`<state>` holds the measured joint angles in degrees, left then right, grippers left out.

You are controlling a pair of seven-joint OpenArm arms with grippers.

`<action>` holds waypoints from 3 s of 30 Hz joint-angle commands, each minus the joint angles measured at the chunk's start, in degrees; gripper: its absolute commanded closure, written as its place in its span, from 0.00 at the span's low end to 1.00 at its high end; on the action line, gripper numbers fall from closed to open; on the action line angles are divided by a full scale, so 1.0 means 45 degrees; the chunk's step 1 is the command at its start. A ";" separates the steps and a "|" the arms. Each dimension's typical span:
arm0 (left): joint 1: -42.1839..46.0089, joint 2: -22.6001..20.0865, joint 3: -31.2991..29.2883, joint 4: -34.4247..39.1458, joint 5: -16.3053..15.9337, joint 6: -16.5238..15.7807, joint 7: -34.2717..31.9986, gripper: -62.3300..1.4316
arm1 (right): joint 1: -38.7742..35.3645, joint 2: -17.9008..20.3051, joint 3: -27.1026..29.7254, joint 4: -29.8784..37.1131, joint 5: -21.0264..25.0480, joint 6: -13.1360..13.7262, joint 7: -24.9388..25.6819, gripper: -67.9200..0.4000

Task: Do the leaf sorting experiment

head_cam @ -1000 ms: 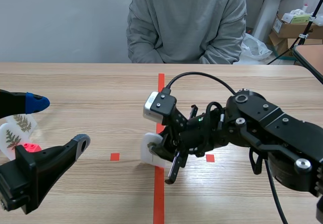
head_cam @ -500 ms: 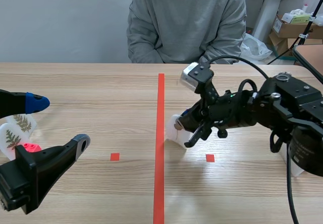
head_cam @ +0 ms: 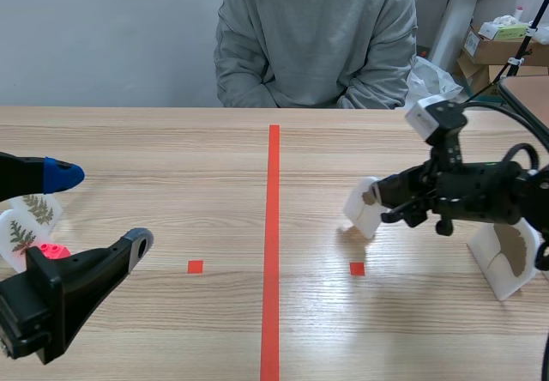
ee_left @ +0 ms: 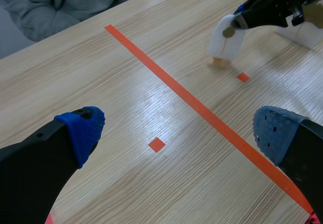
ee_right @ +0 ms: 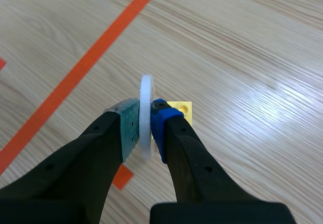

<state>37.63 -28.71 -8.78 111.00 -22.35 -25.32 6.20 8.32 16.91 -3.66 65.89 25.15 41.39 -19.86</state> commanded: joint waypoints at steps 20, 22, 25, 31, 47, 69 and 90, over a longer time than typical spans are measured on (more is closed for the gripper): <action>0.0092 0.0097 -0.0005 0.0097 -0.0126 0.0024 -0.0175 0.00 | -0.1821 0.0792 0.2992 0.0204 0.0131 -0.1127 0.0262 0.98; 0.0092 0.0097 -0.0005 0.0097 -0.0126 0.0024 -0.0175 0.00 | -0.1953 0.0792 0.2992 0.0204 0.0136 -0.1219 0.0457 0.98; 0.0092 0.0097 -0.0005 0.0097 -0.0126 0.0024 -0.0175 0.00 | -0.2050 0.0792 0.2992 0.0204 0.0146 -0.1462 0.0539 0.98; 0.0092 0.0097 -0.0005 0.0097 -0.0126 0.0024 -0.0175 0.00 | -0.2064 0.0792 0.2992 0.0204 0.0253 -0.1690 0.0588 0.85; 0.0097 0.0097 -0.0005 0.0097 -0.0126 0.0024 -0.0175 0.00 | -0.2064 0.0792 0.2992 0.0204 0.0554 -0.1681 0.0583 0.54; 0.0097 0.0097 -0.0005 0.0097 -0.0126 0.0024 -0.0170 0.00 | -0.2064 0.0806 0.5484 0.3463 0.3478 0.0296 -0.2011 0.54; 0.0097 0.0097 -0.0005 0.0097 -0.0126 0.0024 -0.0180 0.00 | -0.2098 0.2307 0.5906 0.5285 0.3249 0.0296 -0.2113 0.34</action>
<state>37.63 -28.71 -8.78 111.00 -22.35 -25.32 6.20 -1.63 27.00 22.46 89.67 39.64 42.06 -30.06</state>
